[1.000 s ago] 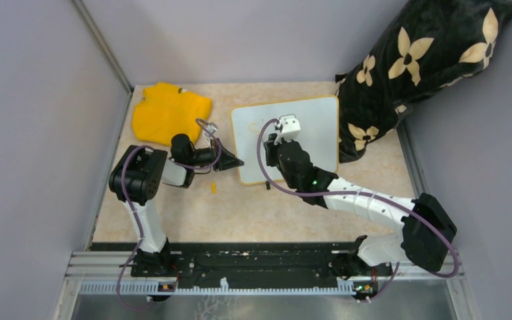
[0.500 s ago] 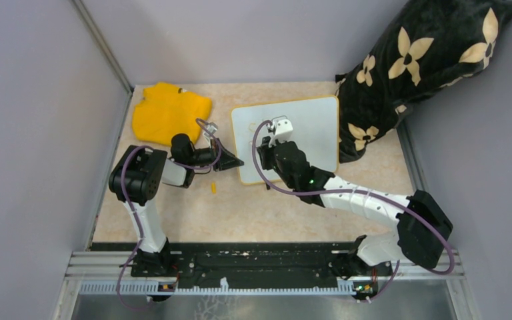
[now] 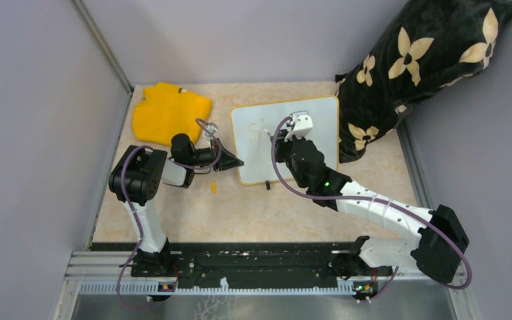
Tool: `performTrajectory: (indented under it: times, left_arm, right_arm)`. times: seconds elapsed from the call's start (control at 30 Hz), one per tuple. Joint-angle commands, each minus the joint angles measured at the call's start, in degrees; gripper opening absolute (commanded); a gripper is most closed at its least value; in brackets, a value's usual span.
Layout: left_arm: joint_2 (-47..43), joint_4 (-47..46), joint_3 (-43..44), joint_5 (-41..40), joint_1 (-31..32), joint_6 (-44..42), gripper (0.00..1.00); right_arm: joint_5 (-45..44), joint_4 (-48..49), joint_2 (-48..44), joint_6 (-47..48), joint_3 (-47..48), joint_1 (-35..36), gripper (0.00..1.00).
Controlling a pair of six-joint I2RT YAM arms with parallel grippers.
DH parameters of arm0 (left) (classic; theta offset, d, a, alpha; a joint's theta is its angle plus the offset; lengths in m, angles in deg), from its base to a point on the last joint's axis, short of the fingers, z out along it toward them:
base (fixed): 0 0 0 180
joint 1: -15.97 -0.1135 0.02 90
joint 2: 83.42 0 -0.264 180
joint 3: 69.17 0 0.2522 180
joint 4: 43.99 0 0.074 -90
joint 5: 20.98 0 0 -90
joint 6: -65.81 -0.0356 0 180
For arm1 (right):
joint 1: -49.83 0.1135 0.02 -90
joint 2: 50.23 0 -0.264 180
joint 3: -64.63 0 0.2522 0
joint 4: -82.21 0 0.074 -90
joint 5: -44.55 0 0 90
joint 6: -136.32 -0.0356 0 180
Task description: Write a sentence on the whiteboard
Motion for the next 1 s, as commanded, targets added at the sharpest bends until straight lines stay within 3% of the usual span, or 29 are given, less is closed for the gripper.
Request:
performTrajectory:
  times: [0.0,0.97]
  left_arm:
    - [-0.59,2.83,0.45,1.08,0.61,-0.5,0.0]
    - [-0.59,3.18,0.52,1.06,0.61,-0.79,0.0]
  right_arm:
    - [-1.34,2.35,-0.54,1.29,0.0,-0.94,0.0]
    - [0.25,0.43,3.79,0.96,1.11,-2.09,0.0]
